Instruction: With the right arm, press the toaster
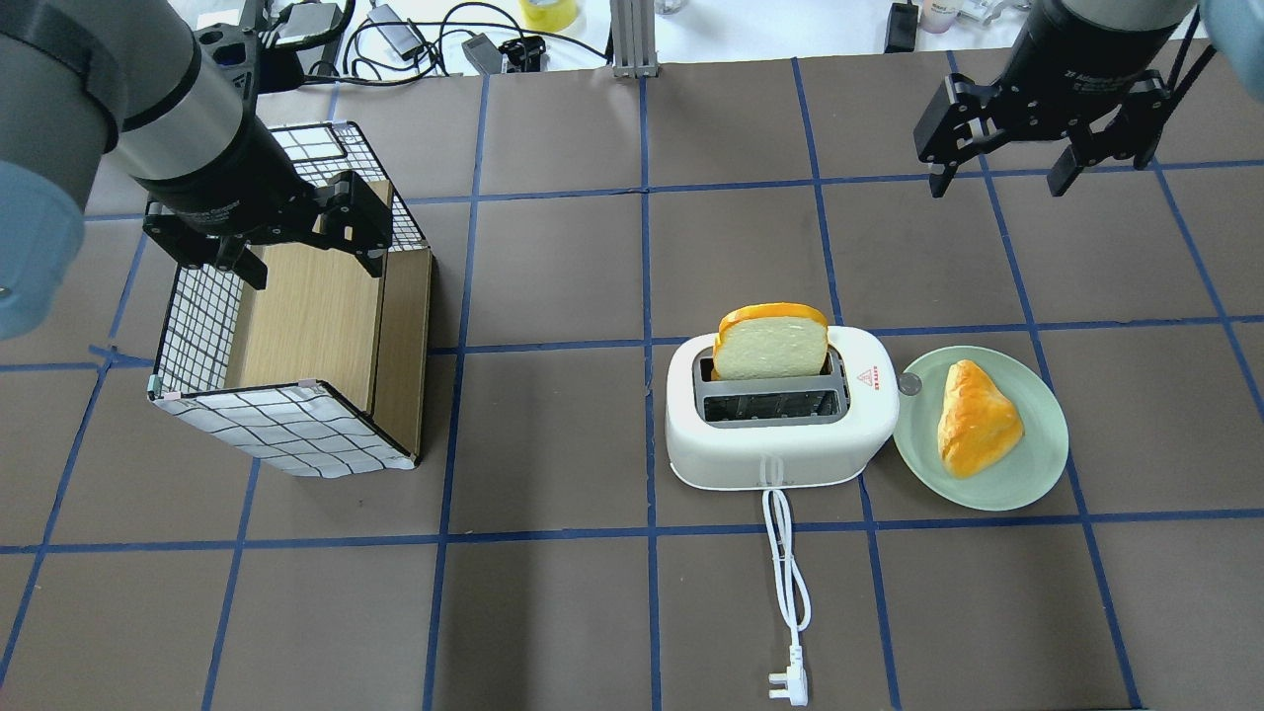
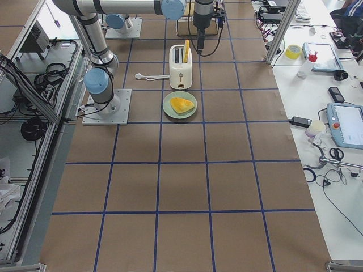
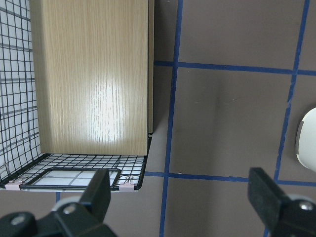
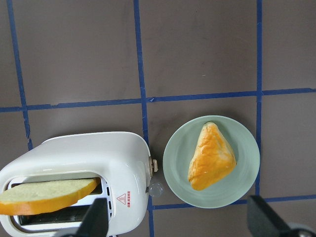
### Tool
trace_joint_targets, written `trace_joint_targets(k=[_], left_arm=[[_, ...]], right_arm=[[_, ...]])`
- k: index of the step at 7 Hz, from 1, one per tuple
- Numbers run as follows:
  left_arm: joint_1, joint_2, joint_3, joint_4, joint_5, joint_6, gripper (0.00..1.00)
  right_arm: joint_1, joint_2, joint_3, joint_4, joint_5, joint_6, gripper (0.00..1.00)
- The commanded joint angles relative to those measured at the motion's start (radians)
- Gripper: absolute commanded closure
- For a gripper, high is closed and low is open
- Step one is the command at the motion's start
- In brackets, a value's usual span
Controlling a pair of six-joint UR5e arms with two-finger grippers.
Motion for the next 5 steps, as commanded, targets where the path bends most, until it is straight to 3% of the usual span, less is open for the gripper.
trace_joint_targets(k=[1,4,5], left_arm=[[0.000,0.000,0.000,0.000,0.001,0.000,0.00],[0.000,0.000,0.000,0.000,0.000,0.000,0.00],[0.000,0.000,0.000,0.000,0.000,0.000,0.00]], right_arm=[[0.000,0.000,0.000,-0.001,0.000,0.000,0.01],[0.000,-0.002,0.001,0.001,0.002,0.000,0.03],[0.002,-0.002,0.001,0.001,0.004,0.000,0.09]])
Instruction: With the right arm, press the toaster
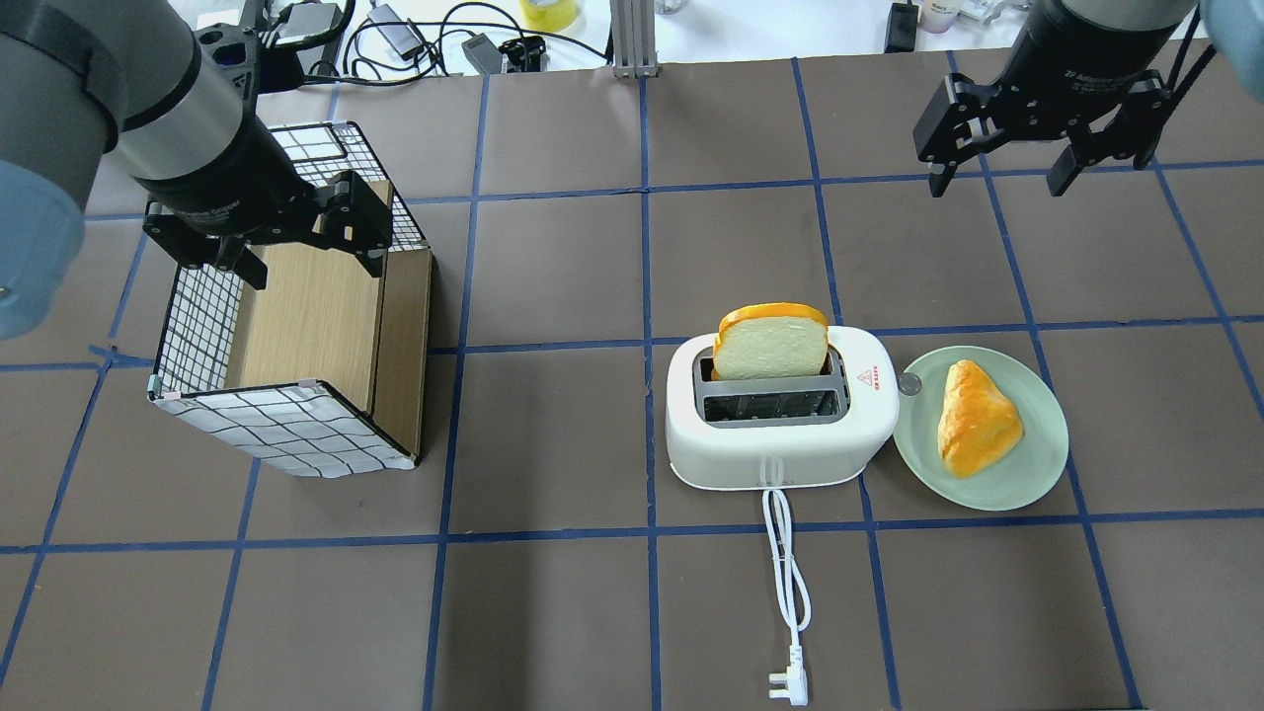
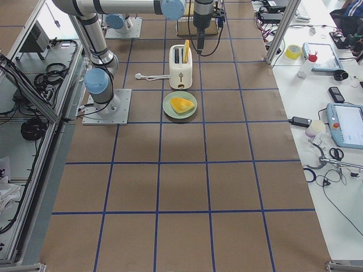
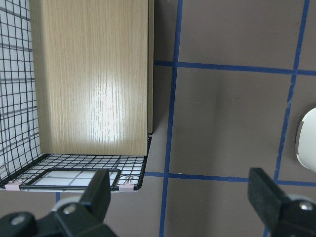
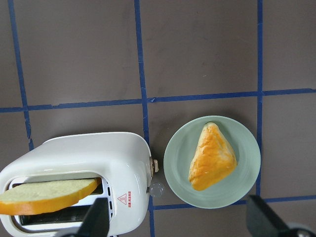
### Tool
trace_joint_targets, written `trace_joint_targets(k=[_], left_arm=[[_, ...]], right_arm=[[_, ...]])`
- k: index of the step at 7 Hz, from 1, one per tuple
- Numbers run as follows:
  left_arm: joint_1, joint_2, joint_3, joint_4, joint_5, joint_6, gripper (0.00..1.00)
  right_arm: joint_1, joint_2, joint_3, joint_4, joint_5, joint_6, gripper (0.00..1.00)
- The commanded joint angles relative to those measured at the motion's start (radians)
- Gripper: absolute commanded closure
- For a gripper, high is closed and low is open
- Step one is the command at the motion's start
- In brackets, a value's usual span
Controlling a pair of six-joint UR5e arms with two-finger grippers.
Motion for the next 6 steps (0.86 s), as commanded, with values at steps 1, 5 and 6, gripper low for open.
trace_joint_targets(k=[1,5,6], left_arm=[[0.000,0.000,0.000,0.000,0.000,0.000,0.00],[0.000,0.000,0.000,0.000,0.000,0.000,0.00],[0.000,0.000,0.000,0.000,0.001,0.000,0.00]], right_arm=[[0.000,0.000,-0.001,0.000,0.000,0.002,0.27],[-0.022,0.005,0.006,0.065,0.131,0.003,1.00],[-0.057,0.006,0.018,0.097,0.198,-0.005,1.00]])
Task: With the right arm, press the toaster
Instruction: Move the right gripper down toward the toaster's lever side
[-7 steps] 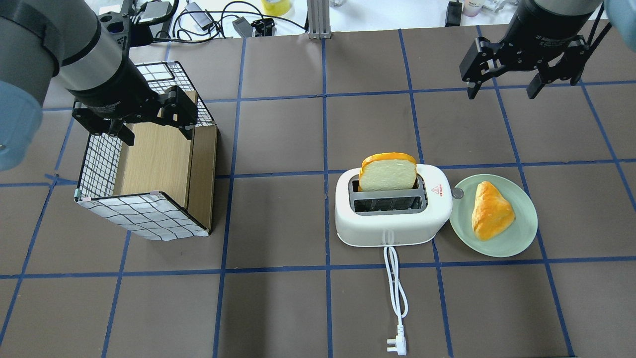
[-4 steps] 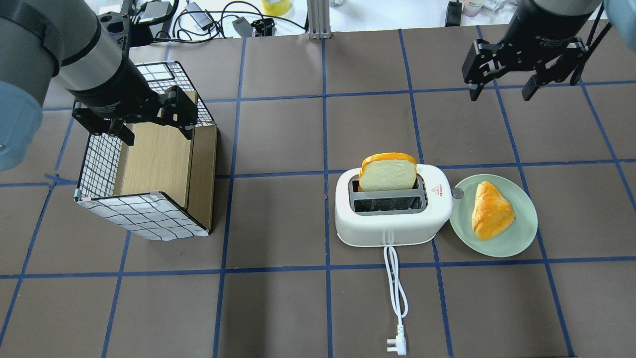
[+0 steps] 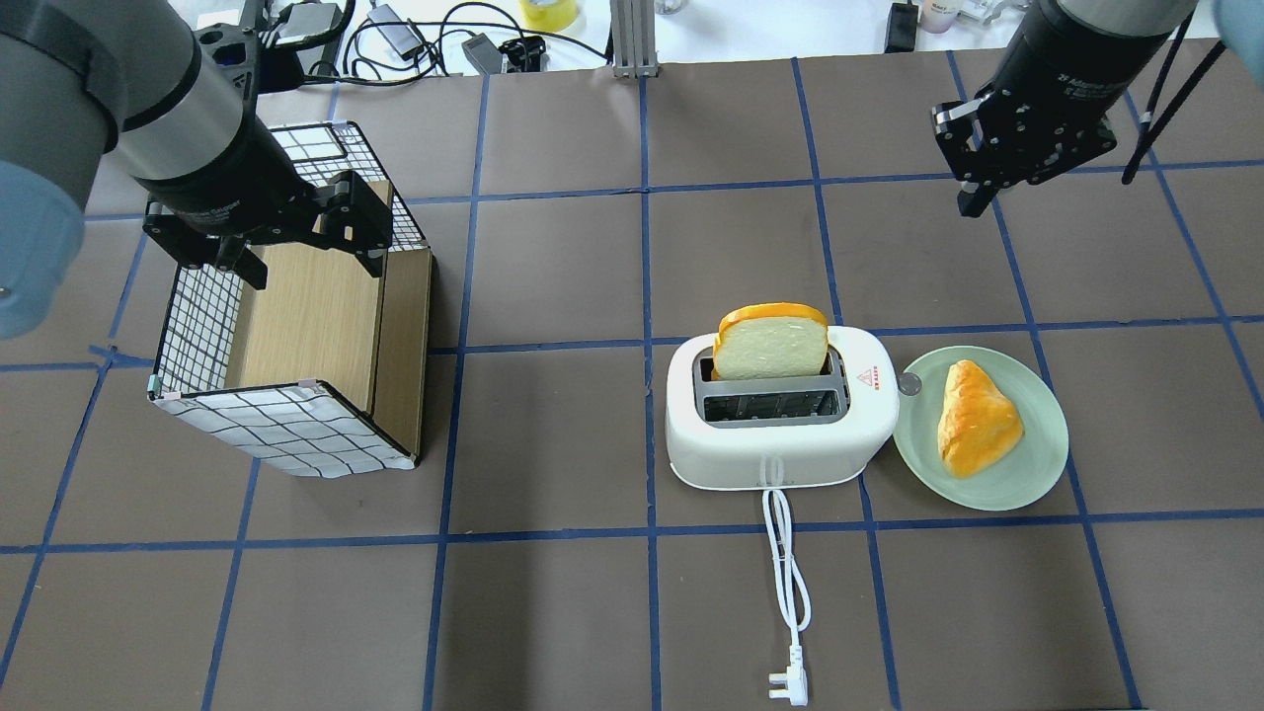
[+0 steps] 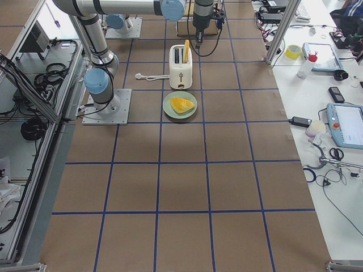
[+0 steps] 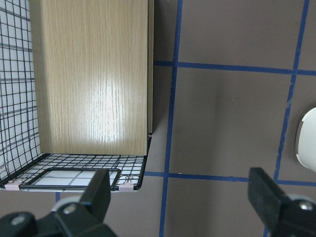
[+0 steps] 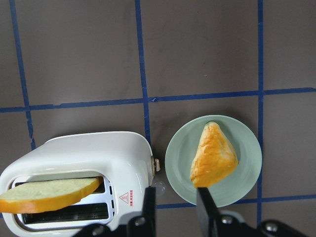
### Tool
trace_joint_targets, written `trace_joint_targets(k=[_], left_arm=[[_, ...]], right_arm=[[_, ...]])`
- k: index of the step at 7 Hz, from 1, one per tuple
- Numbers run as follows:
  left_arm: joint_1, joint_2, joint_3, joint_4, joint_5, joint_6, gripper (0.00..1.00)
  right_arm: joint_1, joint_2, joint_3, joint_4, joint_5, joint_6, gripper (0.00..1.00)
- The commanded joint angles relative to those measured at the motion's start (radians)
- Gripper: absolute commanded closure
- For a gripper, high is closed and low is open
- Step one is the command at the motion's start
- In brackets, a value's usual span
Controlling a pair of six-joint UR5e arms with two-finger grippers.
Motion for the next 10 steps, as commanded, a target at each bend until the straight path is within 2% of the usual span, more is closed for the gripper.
trace_joint_targets(k=[1,2,5,6,7,8,9,10], left_arm=[[0.000,0.000,0.000,0.000,0.000,0.000,0.00],[0.000,0.000,0.000,0.000,0.001,0.000,0.00],[0.000,0.000,0.000,0.000,0.001,0.000,0.00],[0.000,0.000,0.000,0.000,0.001,0.000,0.00],[0.000,0.000,0.000,0.000,0.001,0.000,0.00],[0.000,0.000,0.000,0.000,0.001,0.000,0.00],[0.000,0.000,0.000,0.000,0.000,0.000,0.00],[0.000,0.000,0.000,0.000,0.000,0.000,0.00]], right_arm=[[-0.108,0.005,0.027,0.100,0.203,-0.033,1.00],[-0.186,0.007,0.066,0.134,0.326,-0.144,1.00],[-0.332,0.010,0.252,0.144,0.497,-0.468,1.00],[-0.372,0.040,0.307,0.151,0.497,-0.617,1.00],[-0.413,0.051,0.365,0.142,0.503,-0.670,1.00],[-0.426,0.053,0.414,0.142,0.546,-0.743,1.00],[-0.426,0.055,0.468,0.128,0.580,-0.765,1.00],[-0.426,0.055,0.481,0.124,0.583,-0.764,1.00]])
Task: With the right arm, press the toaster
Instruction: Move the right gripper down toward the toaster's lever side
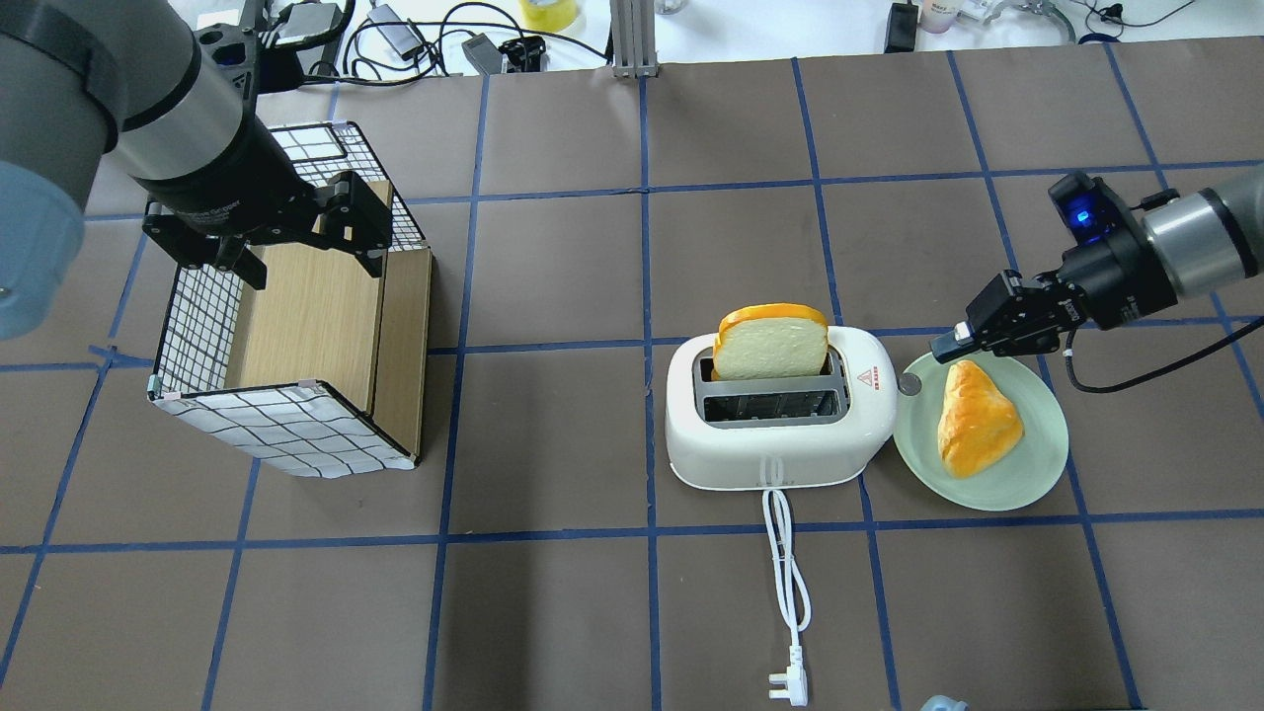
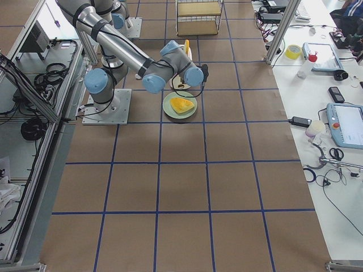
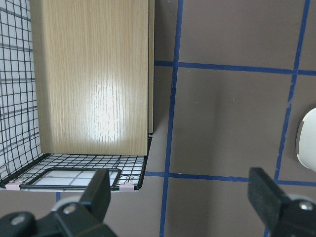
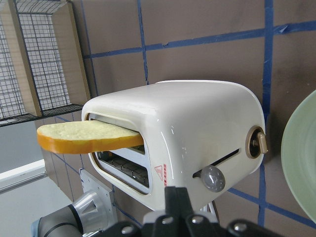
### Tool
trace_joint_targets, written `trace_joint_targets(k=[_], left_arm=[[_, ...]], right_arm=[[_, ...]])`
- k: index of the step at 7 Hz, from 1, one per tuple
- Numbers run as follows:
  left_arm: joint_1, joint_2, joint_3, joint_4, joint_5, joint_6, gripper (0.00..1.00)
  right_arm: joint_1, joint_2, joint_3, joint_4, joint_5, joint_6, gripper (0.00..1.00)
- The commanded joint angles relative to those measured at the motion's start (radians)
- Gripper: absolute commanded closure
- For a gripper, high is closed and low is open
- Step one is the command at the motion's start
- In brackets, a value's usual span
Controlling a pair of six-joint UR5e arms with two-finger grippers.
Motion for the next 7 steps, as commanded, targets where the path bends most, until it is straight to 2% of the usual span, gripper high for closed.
trace_joint_targets(k=[1,7], left_arm=[[0.000,0.000,0.000,0.000,-0.001,0.000,0.00],[0.000,0.000,0.000,0.000,-0.001,0.000,0.00]], right_arm=[[-0.004,0.006,0.042,-0.027,0.020,-0.019,1.00],[-0.002,0.063,0.066,-0.069,0.017,-0.023,1.00]])
